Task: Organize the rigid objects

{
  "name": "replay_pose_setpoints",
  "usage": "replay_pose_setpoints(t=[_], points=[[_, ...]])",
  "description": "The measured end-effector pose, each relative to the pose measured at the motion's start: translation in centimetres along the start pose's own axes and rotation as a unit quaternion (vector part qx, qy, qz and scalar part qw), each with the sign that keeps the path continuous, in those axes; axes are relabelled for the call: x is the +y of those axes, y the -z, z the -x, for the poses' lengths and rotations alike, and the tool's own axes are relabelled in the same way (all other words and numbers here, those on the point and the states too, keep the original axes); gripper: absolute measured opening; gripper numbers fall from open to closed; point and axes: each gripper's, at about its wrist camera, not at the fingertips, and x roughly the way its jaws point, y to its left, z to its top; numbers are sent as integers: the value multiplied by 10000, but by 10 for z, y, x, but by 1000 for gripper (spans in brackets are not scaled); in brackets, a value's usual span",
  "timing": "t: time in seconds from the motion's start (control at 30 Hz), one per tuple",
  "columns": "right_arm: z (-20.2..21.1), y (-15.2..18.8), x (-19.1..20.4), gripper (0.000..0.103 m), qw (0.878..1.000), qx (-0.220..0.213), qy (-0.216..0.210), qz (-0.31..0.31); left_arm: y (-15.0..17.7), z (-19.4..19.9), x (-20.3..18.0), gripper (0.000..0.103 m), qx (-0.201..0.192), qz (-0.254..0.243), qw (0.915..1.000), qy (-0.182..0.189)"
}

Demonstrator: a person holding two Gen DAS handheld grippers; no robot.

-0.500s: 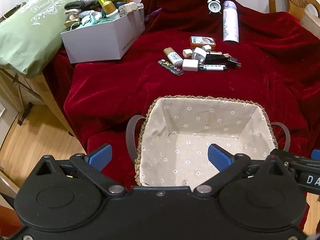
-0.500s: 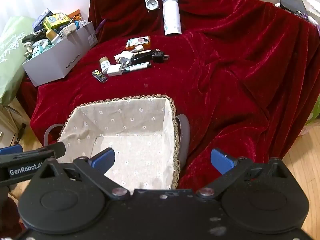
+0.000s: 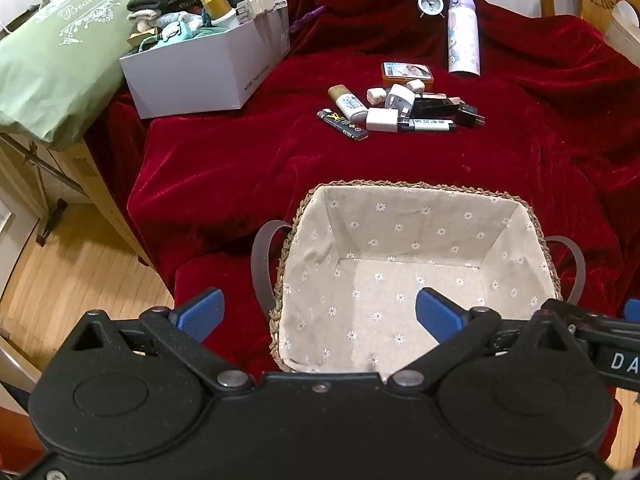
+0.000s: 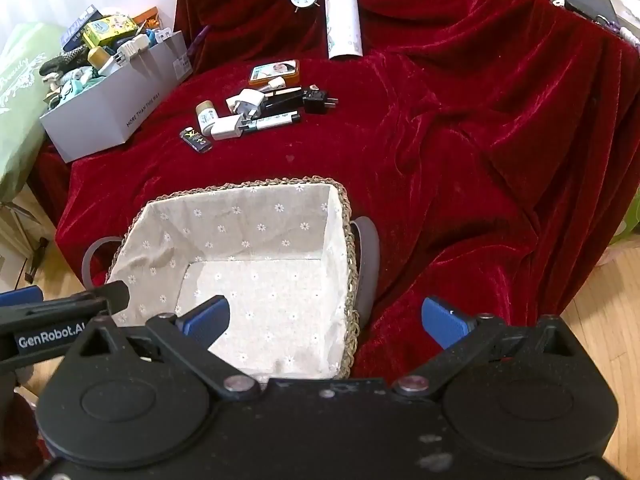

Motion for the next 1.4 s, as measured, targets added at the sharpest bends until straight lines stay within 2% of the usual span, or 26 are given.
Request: replay_pose_setpoints(t=[0.83,1.4], points=[[1,-1,2,103,10000,51,31,24,-1,-1,1,99,80,1,10000,6],[-6,-3,2,103,9997,247,-31,56,-3,-8,-1,99,302,2,9995,100]])
